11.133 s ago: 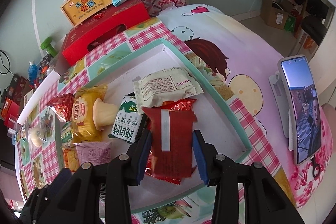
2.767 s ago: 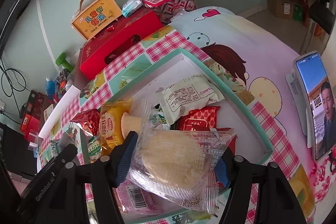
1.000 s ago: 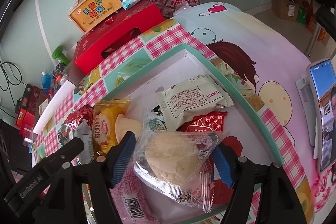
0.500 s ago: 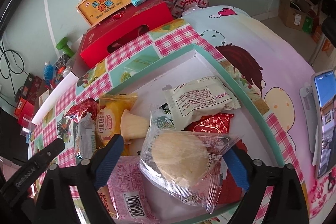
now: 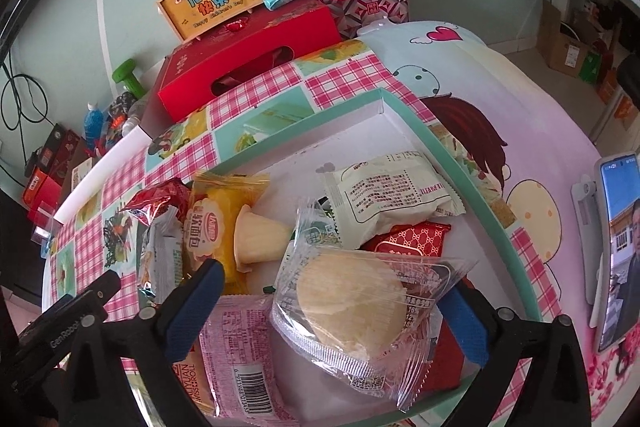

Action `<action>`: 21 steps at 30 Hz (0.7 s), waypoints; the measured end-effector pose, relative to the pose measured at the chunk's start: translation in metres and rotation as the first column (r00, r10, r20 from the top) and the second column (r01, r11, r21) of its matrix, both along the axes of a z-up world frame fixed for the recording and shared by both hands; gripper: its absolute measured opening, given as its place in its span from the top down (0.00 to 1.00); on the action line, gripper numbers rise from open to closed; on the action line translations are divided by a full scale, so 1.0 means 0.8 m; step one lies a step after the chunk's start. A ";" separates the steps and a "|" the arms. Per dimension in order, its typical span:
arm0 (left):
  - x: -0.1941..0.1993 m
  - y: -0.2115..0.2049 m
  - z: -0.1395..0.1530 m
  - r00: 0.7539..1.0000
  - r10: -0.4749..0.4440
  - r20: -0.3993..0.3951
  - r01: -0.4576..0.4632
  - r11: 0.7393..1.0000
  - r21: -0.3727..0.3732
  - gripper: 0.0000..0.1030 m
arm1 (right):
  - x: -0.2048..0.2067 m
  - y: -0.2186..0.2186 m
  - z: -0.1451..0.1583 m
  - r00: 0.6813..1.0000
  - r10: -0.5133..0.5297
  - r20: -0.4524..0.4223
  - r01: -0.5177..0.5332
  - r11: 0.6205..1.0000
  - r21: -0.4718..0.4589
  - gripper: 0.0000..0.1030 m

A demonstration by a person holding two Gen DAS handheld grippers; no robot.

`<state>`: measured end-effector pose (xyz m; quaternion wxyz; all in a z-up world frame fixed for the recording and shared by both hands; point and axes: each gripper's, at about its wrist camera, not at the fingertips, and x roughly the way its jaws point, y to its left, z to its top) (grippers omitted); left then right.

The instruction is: Organize snacks

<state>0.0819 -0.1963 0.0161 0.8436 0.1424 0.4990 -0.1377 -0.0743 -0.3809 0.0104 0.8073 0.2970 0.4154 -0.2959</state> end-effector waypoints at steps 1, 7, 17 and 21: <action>0.001 0.003 -0.001 1.000 0.008 0.000 -0.008 1.000 0.002 0.03 | 0.002 0.002 0.002 1.000 0.007 0.000 -0.007 1.000 -0.011 0.00; 0.004 0.022 0.002 0.999 0.042 -0.011 -0.042 0.999 0.006 0.03 | 0.008 0.014 0.009 0.999 0.039 0.001 -0.038 0.998 -0.047 0.00; -0.004 0.056 0.002 0.992 0.125 -0.006 -0.125 0.991 0.040 0.03 | 0.018 0.043 0.017 0.994 0.110 -0.021 -0.111 0.989 -0.095 0.00; -0.010 0.064 0.005 0.991 0.130 -0.009 -0.130 0.991 0.029 0.03 | 0.020 0.055 0.024 0.991 0.134 -0.017 -0.135 0.984 -0.117 0.00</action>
